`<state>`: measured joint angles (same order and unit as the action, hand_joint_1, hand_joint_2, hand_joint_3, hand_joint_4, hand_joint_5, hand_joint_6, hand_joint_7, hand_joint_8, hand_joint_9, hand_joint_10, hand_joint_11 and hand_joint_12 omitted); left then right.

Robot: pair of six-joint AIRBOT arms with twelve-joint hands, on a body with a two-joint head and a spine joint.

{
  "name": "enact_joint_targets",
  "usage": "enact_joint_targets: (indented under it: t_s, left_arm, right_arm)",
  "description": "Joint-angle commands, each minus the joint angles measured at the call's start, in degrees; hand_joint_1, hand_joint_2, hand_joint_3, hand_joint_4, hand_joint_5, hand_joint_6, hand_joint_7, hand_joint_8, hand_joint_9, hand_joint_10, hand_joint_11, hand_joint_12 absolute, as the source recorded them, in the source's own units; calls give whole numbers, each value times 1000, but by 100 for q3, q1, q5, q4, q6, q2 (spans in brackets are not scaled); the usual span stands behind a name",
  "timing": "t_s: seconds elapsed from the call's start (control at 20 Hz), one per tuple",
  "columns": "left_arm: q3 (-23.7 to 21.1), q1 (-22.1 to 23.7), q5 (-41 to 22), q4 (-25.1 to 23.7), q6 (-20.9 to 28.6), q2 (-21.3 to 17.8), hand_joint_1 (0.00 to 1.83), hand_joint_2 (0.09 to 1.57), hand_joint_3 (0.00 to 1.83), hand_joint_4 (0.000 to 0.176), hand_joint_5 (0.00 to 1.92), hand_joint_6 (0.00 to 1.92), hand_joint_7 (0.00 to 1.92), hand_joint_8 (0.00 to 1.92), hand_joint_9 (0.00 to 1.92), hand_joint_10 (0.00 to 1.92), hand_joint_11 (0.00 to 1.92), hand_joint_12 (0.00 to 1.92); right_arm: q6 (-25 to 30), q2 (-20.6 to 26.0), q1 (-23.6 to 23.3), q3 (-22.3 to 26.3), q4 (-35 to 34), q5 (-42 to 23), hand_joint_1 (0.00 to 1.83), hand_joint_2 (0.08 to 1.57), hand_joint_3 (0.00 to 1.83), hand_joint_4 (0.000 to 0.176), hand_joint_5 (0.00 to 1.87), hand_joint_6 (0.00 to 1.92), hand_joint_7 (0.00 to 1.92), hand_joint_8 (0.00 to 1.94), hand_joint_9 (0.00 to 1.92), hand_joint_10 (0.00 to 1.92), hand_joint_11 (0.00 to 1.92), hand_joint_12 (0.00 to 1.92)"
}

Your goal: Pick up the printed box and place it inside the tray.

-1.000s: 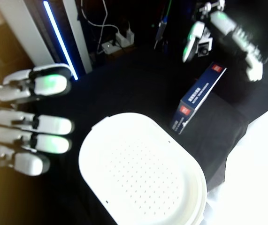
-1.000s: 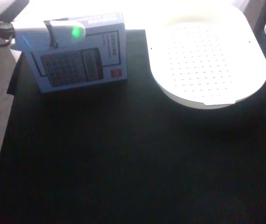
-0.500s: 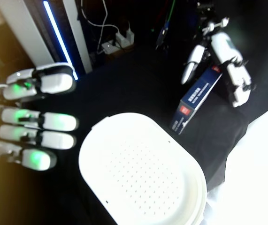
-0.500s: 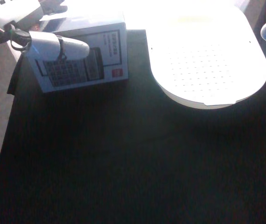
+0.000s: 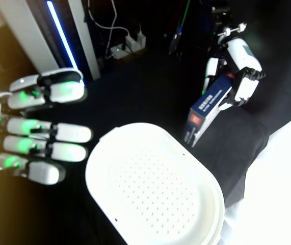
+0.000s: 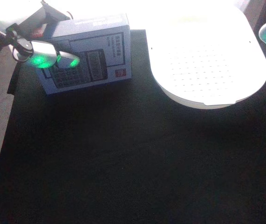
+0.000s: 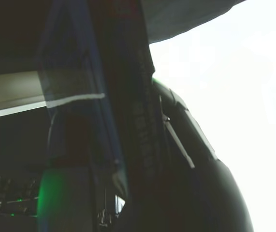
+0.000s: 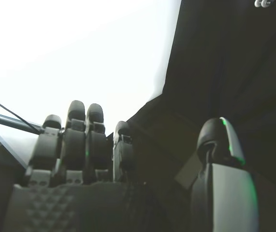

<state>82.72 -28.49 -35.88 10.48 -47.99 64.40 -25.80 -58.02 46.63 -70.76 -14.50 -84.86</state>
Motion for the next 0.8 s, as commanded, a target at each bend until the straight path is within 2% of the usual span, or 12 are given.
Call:
enact_joint_targets:
  t_s: [0.0,0.05,0.1,0.15,0.2,0.25,0.3,0.4,0.5,0.6,0.65,0.75]
  left_arm:
    - [-30,-53,-664,66,79,-43,1193,1082,0,0,1039,819,1180,812,1279,1087,1082,1501]
    - [-137,-170,-987,217,86,-136,1178,1088,2,0,1029,873,1204,713,1283,1085,1092,1523]
    - [-264,-272,-1290,342,86,-248,1256,1094,7,0,969,783,1113,986,1249,1094,1063,1570]
    - [-384,-361,-1573,465,89,-372,1191,1095,1,0,1008,875,1151,900,1270,1169,1127,1633]
    - [-501,-449,-1855,568,89,-491,1263,1089,0,0,993,751,1117,999,1252,1166,1123,1638]
    - [-608,-498,-2089,651,89,-606,1186,1104,11,0,980,923,1096,982,1207,1269,1075,1726]
    - [-685,-517,-2285,694,88,-692,1252,1118,2,0,936,829,1044,1132,1184,1298,1050,1719]
    - [-854,-533,-2689,711,87,-835,1193,1098,5,0,994,895,1112,964,1194,1276,1043,1688]
    - [-993,-538,-3064,704,87,-903,1269,1110,0,0,972,746,1042,1150,1149,1224,1026,1645]
    - [-1126,-537,-3395,607,87,-927,1184,1080,0,0,1059,829,1074,1144,1088,1483,963,1839]
    - [-1172,-532,-3496,548,88,-928,1242,1128,2,0,1012,705,944,1328,955,1580,849,1899]
    - [-1308,-490,-3771,357,88,-924,1246,1110,0,0,1045,730,962,1198,940,1468,875,1794]
  right_arm:
    - [18,36,-63,-31,-79,-643,440,908,0,176,82,0,264,0,253,2,0,687]
    - [18,36,-63,-31,-81,-643,448,899,0,176,73,2,255,1,245,2,0,637]
    - [19,36,-63,-30,-81,-642,453,887,0,176,82,3,262,3,258,6,0,696]
    - [19,36,-63,-28,-90,-642,466,853,0,176,89,3,264,2,265,6,0,808]
    - [19,36,-63,-28,-103,-642,473,849,0,176,89,1,256,3,261,3,0,866]
    - [19,36,-63,-28,-107,-641,488,855,0,176,61,0,229,0,256,1,0,875]
    - [19,36,-62,-28,-125,-642,496,871,2,176,17,0,181,0,255,0,0,851]
    - [19,31,-62,-42,-168,-638,514,898,6,176,0,0,57,0,231,2,0,708]
    - [19,21,-62,-56,-192,-636,532,886,0,176,0,0,4,0,181,0,0,692]
    - [22,-13,-62,-92,-230,-617,578,861,0,176,0,0,0,0,138,1,0,852]
    - [32,-35,-62,-118,-237,-599,611,826,0,176,0,0,0,0,123,0,0,886]
    - [163,-187,-85,-255,-268,-534,634,783,0,176,0,0,10,4,143,10,0,919]
